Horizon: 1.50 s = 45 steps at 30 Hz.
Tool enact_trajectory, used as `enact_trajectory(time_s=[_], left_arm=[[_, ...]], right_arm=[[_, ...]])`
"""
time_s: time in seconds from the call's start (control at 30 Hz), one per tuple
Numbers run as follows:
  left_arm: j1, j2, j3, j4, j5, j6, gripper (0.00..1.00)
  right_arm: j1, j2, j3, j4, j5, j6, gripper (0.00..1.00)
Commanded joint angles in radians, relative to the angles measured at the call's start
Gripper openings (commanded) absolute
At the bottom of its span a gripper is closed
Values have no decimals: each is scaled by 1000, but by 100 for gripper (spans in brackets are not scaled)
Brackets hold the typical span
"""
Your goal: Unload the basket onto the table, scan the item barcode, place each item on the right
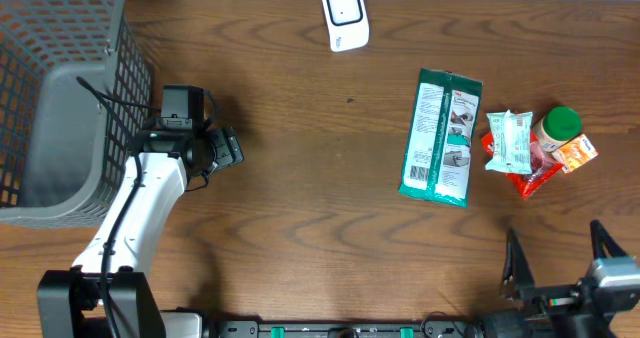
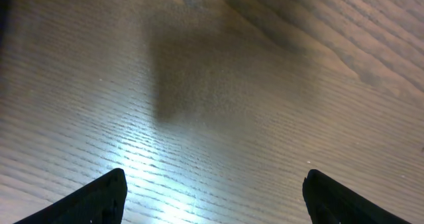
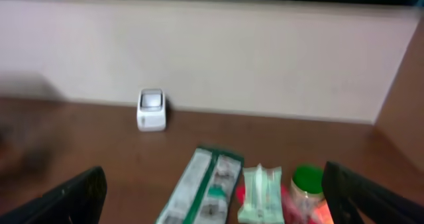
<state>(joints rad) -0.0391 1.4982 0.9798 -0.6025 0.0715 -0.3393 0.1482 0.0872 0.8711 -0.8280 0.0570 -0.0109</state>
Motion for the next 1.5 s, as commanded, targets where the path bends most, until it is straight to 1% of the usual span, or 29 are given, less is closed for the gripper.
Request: enact_trajectory(time_s=[0.0, 0.1, 0.2, 0.27, 0.4, 0.43, 0.67, 0.8, 0.83, 1.07, 1.3, 1.47], left_arm=[[4, 5, -11, -3, -12, 6, 86], [4, 5, -11, -3, -12, 6, 86], [4, 5, -11, -3, -12, 6, 86], [4, 5, -11, -3, -12, 6, 86], [4, 5, -11, -3, -12, 6, 86], [4, 5, -11, -3, -12, 6, 86], [4, 5, -11, -3, -12, 6, 86], [4, 5, -11, -3, -12, 6, 86], [4, 5, -11, -3, -12, 6, 86], [4, 5, -11, -3, -12, 6, 86], [4, 5, -11, -3, -12, 6, 86], [4, 5, -11, -3, -12, 6, 86]], right_arm=[[17, -84, -129, 105, 5, -4, 99], [17, -76, -210, 244, -7, -4, 99], [18, -81, -311, 443, -36, -4, 99], [18, -81, -390, 612, -47, -2, 99], [18, -81, -535, 892, -52, -1, 99], [18, -81, -596, 985, -60, 0, 99], [16, -82, -792, 1216, -65, 41, 99], [16, -82, -861, 1233, -65, 40, 99], [16, -82, -866, 1213, -60, 40, 99], [-23, -82, -866, 953, -63, 41, 99], [-53, -82, -866, 752, -13, 40, 99], [-53, -82, -866, 757, -13, 40, 99]])
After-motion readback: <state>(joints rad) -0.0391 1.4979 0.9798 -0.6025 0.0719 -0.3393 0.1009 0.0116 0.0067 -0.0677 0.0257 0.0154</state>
